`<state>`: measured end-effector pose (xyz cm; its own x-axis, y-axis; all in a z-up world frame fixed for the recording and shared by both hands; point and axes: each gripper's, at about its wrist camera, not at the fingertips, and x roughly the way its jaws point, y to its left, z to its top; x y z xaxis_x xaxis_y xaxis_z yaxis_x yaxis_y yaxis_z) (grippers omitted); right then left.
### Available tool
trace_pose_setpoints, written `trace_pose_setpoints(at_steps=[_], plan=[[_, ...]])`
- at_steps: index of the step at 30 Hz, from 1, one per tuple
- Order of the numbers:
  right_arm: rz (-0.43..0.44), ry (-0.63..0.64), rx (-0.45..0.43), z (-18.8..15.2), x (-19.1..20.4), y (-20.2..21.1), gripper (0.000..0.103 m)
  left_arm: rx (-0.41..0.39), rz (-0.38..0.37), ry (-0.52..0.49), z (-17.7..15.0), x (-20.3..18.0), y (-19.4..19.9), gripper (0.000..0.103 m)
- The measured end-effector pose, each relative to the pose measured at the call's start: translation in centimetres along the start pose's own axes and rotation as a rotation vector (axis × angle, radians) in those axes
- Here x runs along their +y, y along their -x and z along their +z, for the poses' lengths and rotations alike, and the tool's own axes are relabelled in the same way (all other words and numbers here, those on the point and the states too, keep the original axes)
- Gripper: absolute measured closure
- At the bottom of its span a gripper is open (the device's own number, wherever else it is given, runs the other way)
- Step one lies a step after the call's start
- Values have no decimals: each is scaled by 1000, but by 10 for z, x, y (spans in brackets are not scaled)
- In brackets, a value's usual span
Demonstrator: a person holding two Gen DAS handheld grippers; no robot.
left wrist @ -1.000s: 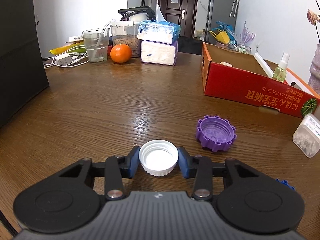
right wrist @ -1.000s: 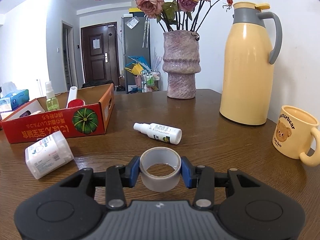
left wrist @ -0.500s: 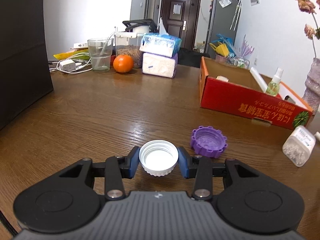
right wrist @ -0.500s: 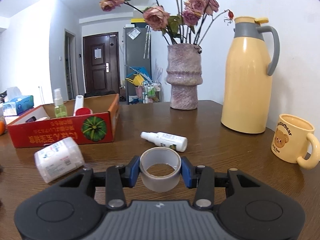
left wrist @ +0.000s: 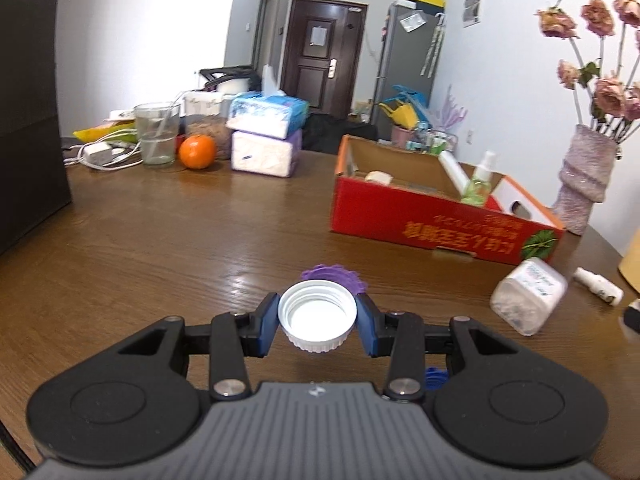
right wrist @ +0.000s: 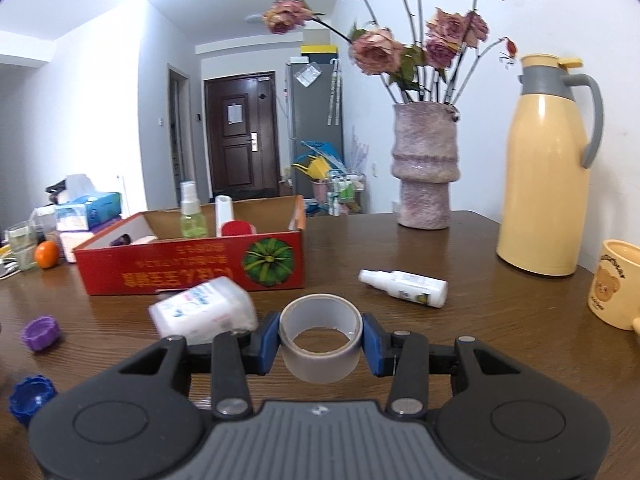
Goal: Organize rigid objects
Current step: 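Lift the white cap with the left tool while the right tool lifts the tape roll, then carry the white cap and tape roll over the red box with both tools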
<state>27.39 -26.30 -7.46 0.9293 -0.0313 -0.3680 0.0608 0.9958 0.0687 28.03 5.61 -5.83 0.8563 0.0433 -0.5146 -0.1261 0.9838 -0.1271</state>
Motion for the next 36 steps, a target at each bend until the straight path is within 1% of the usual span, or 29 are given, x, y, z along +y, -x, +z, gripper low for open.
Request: trace_pose_setpoints(at_steps=[6, 11, 17, 25, 36], plan=[[58, 8, -8, 4, 20, 5, 61, -27, -42, -29, 8, -21, 9, 62], [102, 16, -18, 8, 38, 7, 61, -27, -65, -44, 10, -36, 8, 62], [132, 19, -35, 17, 54, 8, 61, -29, -82, -55, 16, -50, 6, 62], [148, 22, -58, 30, 70, 3, 61, -56, -87, -65, 30, -63, 1, 62], [156, -7, -75, 45, 78, -19, 61, -92, -69, -41, 58, -61, -15, 62]])
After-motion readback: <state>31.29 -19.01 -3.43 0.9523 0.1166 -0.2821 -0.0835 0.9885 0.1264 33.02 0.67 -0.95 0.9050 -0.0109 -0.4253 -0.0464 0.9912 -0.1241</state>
